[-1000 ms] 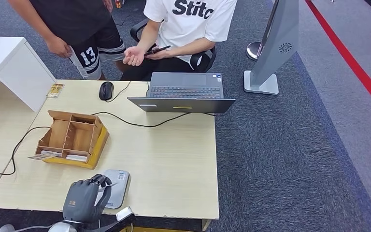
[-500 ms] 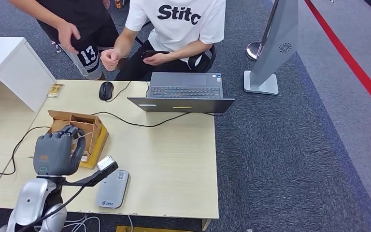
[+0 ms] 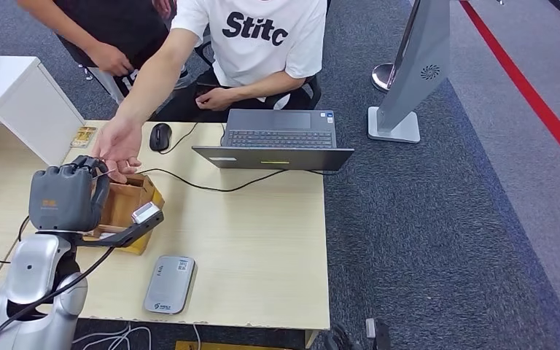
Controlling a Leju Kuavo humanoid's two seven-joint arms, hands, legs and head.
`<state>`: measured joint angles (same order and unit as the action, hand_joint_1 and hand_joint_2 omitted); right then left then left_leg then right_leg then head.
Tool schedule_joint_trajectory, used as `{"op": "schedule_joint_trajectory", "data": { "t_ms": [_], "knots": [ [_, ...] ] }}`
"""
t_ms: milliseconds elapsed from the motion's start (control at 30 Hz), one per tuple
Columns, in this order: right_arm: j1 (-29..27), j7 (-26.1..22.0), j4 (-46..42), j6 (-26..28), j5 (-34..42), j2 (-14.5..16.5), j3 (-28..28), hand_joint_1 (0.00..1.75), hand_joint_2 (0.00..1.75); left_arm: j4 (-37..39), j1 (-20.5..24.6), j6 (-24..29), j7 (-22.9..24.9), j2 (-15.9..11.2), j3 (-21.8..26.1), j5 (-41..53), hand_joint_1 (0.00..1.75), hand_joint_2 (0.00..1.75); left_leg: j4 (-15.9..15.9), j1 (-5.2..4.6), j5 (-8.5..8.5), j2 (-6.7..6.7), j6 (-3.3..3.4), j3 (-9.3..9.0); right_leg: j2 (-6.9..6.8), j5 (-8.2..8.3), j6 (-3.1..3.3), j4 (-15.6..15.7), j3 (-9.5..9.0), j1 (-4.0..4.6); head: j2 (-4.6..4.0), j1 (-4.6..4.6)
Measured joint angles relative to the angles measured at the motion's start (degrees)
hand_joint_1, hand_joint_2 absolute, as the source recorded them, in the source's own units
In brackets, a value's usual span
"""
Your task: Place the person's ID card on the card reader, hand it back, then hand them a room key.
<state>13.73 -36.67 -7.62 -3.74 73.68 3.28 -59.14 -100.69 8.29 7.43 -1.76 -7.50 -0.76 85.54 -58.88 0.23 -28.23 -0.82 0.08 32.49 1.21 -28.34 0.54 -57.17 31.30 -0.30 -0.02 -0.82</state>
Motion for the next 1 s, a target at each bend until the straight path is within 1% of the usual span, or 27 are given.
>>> {"op": "schedule_joint_trajectory", "data": {
  "t_ms": [133, 800, 833, 933, 967, 1000],
  "knots": [
    [0.0, 0.1, -0.2, 0.0, 0.2, 0.0, -0.2, 0.00, 1.75, 0.6, 0.2, 1.2, 0.5, -0.3, 0.0, 1.2, 1.75, 1.75, 0.0, 0.00, 0.01, 0.01, 0.00, 0.00, 0.01, 0.00, 0.00, 0.0, -0.01, 0.00, 0.00, 0.01],
    [0.1, 0.2, -0.2, 0.0, 0.4, 0.0, -0.3, 0.00, 1.75, 1.1, 0.7, 1.4, 1.1, -0.3, 0.0, 1.7, 1.75, 1.75, 0.0, 0.00, -0.02, 0.06, -0.02, 0.02, 0.13, 0.00, 0.00, 0.0, 0.05, 0.00, -0.01, 0.01],
    [0.1, 0.2, -0.2, 0.0, 0.4, 0.0, -0.3, 0.00, 1.75, 1.1, 0.7, 1.4, 1.2, -0.3, 0.0, 1.7, 1.63, 1.75, 0.0, 0.00, -0.02, 0.08, -0.02, 0.02, 0.15, 0.00, 0.00, 0.0, 0.05, 0.00, 0.00, 0.01],
    [0.1, 0.2, -0.2, 0.0, 0.6, 0.0, -0.3, 0.00, 1.75, 1.1, 0.7, 1.5, 1.2, -0.3, 0.0, 1.8, 0.32, 1.75, 0.0, 0.00, -0.03, 0.09, -0.01, 0.04, 0.15, 0.00, 0.00, 0.0, 0.06, 0.00, -0.01, 0.01],
    [0.1, 0.1, -0.2, 0.0, 0.7, 0.0, -0.3, 0.00, 1.75, 1.1, 0.6, 1.7, 1.2, -0.3, 0.0, 1.8, 0.00, 1.75, 0.0, 0.00, -0.03, 0.09, -0.01, 0.05, 0.15, 0.00, 0.00, 0.0, 0.06, 0.00, -0.01, 0.01],
    [0.1, 0.1, -0.2, -0.1, 0.8, 0.0, -0.3, 0.00, 1.75, 1.0, 0.4, 1.9, 1.2, -0.2, 0.1, 1.7, 0.00, 1.75, 0.0, 0.00, -0.04, 0.08, 0.00, 0.05, 0.14, 0.00, 0.00, 0.0, 0.06, 0.00, -0.01, 0.01]
  ]
}}
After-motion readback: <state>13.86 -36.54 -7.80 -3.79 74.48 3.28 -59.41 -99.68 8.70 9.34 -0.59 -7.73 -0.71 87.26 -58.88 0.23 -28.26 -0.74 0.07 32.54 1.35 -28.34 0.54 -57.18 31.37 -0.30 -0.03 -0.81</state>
